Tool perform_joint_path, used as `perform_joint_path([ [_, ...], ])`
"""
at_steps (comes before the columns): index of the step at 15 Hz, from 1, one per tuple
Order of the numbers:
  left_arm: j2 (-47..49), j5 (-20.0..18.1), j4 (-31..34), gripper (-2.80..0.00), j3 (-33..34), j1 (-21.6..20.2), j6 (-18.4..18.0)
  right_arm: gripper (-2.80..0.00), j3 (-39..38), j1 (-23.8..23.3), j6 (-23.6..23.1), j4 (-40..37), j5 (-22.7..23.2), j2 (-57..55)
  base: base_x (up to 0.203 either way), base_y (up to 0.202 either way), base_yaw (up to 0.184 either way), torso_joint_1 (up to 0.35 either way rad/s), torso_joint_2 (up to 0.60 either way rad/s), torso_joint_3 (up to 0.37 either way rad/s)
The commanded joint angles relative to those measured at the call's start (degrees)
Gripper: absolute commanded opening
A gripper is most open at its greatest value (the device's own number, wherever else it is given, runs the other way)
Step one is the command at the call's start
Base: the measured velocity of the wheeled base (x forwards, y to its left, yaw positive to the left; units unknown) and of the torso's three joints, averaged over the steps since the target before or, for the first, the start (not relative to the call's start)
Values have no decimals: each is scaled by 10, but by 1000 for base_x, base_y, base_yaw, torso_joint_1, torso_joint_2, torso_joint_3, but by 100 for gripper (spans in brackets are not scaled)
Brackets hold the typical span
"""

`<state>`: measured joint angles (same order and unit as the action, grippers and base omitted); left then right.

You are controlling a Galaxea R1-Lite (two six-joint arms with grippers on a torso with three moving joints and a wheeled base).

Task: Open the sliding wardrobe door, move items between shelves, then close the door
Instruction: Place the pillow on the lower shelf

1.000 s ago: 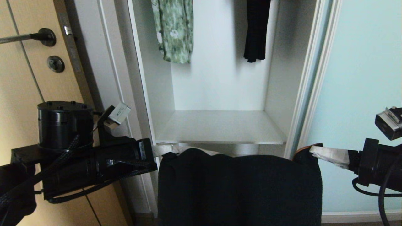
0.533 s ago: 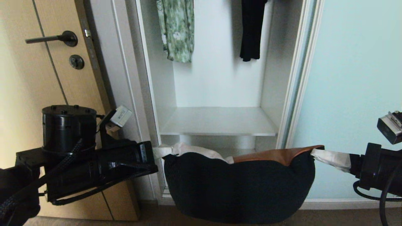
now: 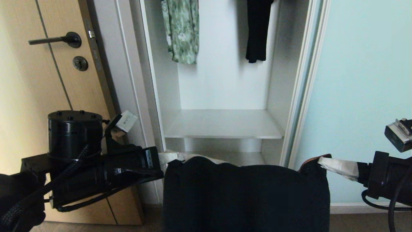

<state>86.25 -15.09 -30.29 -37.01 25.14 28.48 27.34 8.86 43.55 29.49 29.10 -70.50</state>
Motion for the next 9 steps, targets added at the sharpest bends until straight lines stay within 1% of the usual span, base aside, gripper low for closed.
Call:
perform_joint_path([
  [1, 1, -2, -1, -280, 3, 1, -1, -280, -4, 0, 2, 8, 3, -2, 0, 0, 0, -5, 3, -28],
  [5, 5, -3, -1, -280, 9, 2, -4, -280, -8, 0, 2, 12, 14, -10, 0, 0, 0, 2, 0, -160],
  [9, 25, 0, -21, -280, 11, 2, -4, -280, -5, 0, 1, 13, 14, -32, 0, 0, 0, 2, 3, -199],
])
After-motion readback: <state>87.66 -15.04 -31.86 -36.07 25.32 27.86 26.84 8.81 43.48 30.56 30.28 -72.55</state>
